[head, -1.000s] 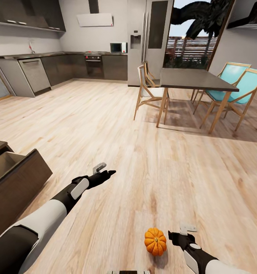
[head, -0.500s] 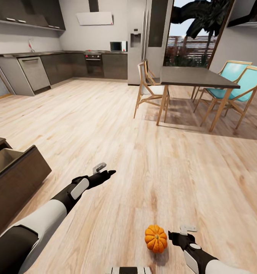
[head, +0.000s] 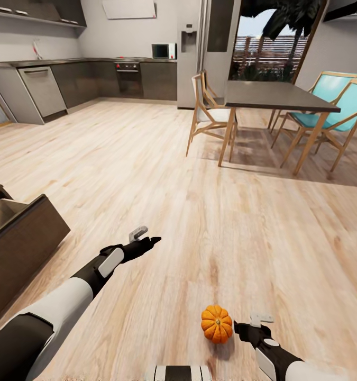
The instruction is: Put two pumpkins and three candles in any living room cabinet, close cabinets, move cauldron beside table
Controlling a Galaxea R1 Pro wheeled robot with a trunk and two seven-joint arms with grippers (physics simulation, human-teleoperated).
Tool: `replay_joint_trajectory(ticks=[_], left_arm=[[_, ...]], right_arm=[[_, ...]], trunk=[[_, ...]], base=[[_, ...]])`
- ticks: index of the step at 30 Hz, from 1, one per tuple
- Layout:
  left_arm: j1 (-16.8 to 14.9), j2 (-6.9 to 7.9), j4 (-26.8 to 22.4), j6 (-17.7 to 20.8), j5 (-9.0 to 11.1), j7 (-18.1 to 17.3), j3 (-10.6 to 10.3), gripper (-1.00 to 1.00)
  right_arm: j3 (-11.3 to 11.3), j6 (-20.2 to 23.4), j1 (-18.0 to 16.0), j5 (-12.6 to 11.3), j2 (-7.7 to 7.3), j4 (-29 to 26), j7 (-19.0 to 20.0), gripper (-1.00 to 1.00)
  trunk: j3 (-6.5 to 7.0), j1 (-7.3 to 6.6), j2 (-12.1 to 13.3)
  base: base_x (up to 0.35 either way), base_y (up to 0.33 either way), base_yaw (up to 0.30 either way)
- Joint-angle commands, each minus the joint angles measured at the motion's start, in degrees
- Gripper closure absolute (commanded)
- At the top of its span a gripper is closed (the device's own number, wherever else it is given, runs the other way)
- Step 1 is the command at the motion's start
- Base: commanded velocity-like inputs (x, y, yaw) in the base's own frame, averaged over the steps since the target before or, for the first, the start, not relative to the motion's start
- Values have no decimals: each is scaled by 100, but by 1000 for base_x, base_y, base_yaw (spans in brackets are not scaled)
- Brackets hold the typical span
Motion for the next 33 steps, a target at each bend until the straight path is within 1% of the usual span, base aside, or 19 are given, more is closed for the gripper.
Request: replay_joint_trajectory(ticks=[1,4,6,17,20,24,26,28,29,30,31,32,33], left_arm=[[-1,0,0,0,1,0,0,-100],[1,0,0,0,1,0,0,-100],[0,0,0,0,1,0,0,-100],[1,-11,0,0,1,0,0,-100],[2,-14,0,0,1,0,0,-100],[2,-27,0,0,1,0,-5,-100],[3,-32,0,0,1,0,-7,-100],[3,-34,-5,0,-1,0,-7,-100],[3,-34,-8,0,-1,0,-7,-100],[3,-35,-16,0,0,-1,-8,-100],[3,-35,-18,0,0,-3,-8,-100],[3,-40,-21,0,1,-3,-8,-100],[3,-60,-21,0,-1,-6,-8,-100]], right_arm=[[0,-3,0,0,0,0,0,-100],[0,-29,0,6,-3,-4,2,-100],[0,-46,0,13,-34,-13,6,-100],[-8,-60,0,18,-107,-31,9,-100],[-3,-61,0,18,-126,-125,11,-100],[-7,-22,0,16,-249,-438,18,-100],[-13,8,0,9,-348,-667,20,-100],[-90,55,0,-33,-461,-797,95,-100],[-181,150,-5,-100,-527,-830,256,-100],[-376,440,-38,-270,-629,-858,731,-100],[-450,580,-60,-341,-667,-864,937,-100],[-599,908,-117,-493,-757,-868,1379,-100],[-796,1378,-197,-698,-916,-856,1994,-100]], trunk=[[-23,2,-2],[-89,10,-6],[-134,15,-8],[-377,43,-23],[-444,51,-27],[-532,61,-32],[-577,67,-35],[-621,72,-38],[-643,74,-39],[-665,77,-41],[-687,80,-42],[-710,82,-43],[-732,85,-45]], base=[[0,0,0],[0,0,0],[0,0,0],[0,0,0],[0,0,0],[0,0,0],[0,0,0],[0,0,0],[0,0,0],[0,0,0],[0,0,0],[0,0,0],[0,0,0]])
